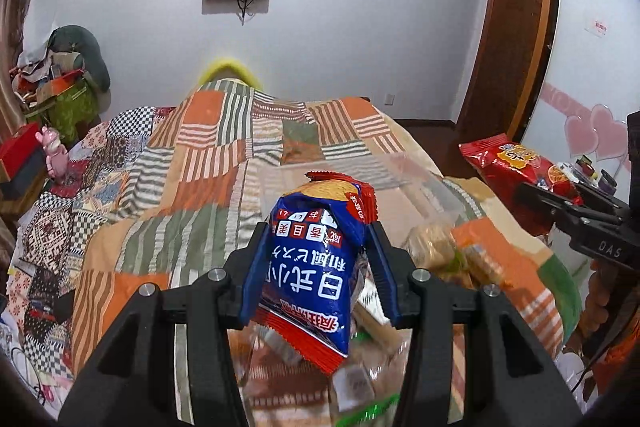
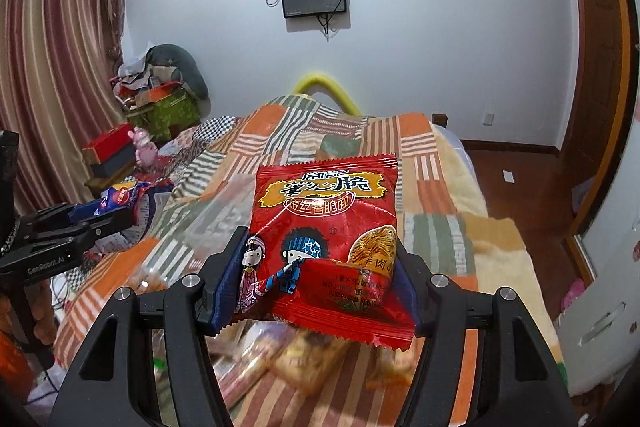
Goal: Organize snacks
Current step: 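Lift both bags and drop them into the clear box with both tools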
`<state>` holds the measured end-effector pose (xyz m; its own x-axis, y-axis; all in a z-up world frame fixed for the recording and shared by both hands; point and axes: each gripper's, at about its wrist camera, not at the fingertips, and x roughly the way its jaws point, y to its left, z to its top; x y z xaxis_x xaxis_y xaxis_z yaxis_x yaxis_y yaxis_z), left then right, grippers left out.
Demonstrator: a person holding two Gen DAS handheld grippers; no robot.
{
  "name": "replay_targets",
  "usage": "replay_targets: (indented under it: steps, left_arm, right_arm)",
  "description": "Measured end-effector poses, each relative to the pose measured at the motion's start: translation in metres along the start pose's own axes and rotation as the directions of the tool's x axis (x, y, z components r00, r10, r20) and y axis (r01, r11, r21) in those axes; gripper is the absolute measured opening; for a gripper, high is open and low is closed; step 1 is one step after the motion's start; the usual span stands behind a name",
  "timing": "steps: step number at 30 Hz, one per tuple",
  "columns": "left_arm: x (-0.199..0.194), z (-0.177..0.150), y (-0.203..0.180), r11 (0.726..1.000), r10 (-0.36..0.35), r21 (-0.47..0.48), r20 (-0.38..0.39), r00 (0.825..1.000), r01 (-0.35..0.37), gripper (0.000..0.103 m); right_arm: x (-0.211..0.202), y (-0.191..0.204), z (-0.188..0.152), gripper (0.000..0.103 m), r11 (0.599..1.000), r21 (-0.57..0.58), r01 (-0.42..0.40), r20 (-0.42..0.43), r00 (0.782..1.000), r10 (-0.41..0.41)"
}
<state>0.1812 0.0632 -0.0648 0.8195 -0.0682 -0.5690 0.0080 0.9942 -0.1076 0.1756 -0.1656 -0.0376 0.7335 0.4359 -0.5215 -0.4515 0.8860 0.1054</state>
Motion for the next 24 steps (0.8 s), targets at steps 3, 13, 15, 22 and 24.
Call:
replay_targets:
  steps: [3, 13, 15, 22, 24]
  left_arm:
    - [0.014, 0.009, -0.003, 1.000, 0.002, 0.005, -0.001, 1.000, -0.002, 0.048]
    - [0.063, 0.028, -0.007, 1.000, 0.005, 0.016, -0.030, 1.000, -0.005, 0.048]
    - [0.075, 0.031, -0.008, 1.000, 0.012, 0.018, -0.040, 0.999, -0.011, 0.048]
    - [0.122, 0.037, -0.001, 1.000, -0.003, -0.015, -0.119, 0.993, 0.001, 0.048]
    - [0.134, 0.037, 0.002, 1.000, -0.010, -0.027, -0.144, 0.990, 0.006, 0.048]
  right_arm:
    - [0.009, -0.001, 0.005, 0.060, 1.000, -0.002, 0.006, 0.000, 1.000, -0.006]
    - [0.049, -0.011, 0.017, 0.060, 1.000, -0.008, 0.018, -0.036, 0.999, -0.018]
    - [0.059, -0.014, 0.019, 0.060, 1.000, -0.013, 0.026, -0.052, 0.998, -0.027]
    - [0.096, -0.017, 0.022, 0.060, 0.998, -0.024, 0.050, -0.120, 0.991, -0.053]
    - [0.104, -0.019, 0.022, 0.060, 0.998, -0.030, 0.053, -0.144, 0.988, -0.056]
